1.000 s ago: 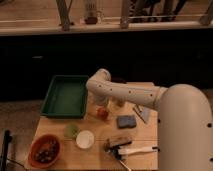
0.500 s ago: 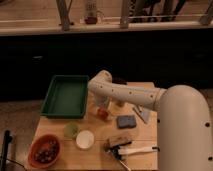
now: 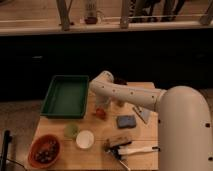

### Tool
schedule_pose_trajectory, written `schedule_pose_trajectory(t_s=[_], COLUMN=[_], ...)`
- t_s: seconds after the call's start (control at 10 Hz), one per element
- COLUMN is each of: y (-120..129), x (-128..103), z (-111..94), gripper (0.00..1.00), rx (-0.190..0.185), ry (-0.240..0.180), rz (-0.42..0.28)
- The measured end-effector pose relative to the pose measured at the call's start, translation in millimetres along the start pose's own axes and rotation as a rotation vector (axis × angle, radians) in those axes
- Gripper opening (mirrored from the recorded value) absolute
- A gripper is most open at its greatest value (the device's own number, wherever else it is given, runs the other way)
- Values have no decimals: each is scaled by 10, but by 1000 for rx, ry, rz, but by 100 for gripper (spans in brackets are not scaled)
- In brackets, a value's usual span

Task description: Place apple in paper cup

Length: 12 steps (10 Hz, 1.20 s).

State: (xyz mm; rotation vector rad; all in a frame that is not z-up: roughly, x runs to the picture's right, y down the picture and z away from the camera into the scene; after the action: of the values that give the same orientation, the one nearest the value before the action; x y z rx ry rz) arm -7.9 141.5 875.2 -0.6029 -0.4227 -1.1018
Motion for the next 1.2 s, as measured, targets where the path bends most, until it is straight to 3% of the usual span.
schedule_pose_trajectory(t_s=[0.1,0.3,1.2], y=[-1,21,-46], x=[8,24,-21], z=[-2,-23,-594], gripper=[9,0,0], rx=[7,6,77], ry=[-2,3,19], rz=[1,0,-47])
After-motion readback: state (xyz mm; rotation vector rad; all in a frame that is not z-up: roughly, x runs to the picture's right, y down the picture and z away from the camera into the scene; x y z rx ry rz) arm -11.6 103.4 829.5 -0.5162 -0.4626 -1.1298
